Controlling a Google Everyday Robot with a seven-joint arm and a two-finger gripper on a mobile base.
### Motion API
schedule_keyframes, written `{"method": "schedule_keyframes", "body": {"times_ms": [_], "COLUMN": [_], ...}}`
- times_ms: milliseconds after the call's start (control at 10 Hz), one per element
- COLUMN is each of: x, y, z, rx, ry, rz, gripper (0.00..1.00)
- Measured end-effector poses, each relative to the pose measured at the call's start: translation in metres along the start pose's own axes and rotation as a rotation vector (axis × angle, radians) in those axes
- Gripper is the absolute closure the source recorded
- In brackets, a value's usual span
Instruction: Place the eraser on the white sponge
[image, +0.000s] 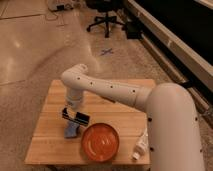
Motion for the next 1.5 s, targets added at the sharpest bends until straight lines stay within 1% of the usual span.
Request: {"method": "schedule_keyframes", "body": {"times_ms": [400, 500, 900, 1000, 1100, 1200, 1500], "x": [0.018, 0.017, 0.014, 0.013, 0.011, 0.010, 0.010], "y": [-0.012, -0.014, -0.017, -0.019, -0.021, -0.024, -0.029], "z": [0.016, 0.022, 0.035, 0.037, 0.037, 0.038, 0.036], "rx": [0.021, 0.025, 0.038, 0.045, 0.052, 0.060, 0.076], "ry": [-0.025, -0.035, -0.059, -0.063, -0.064, -0.064, -0.049], "rz": [-0.052, -0.058, -0.053, -0.052, -0.052, -0.052, -0.056], "gripper": [1.00, 0.95, 0.57, 0.45, 0.38, 0.35, 0.34]}}
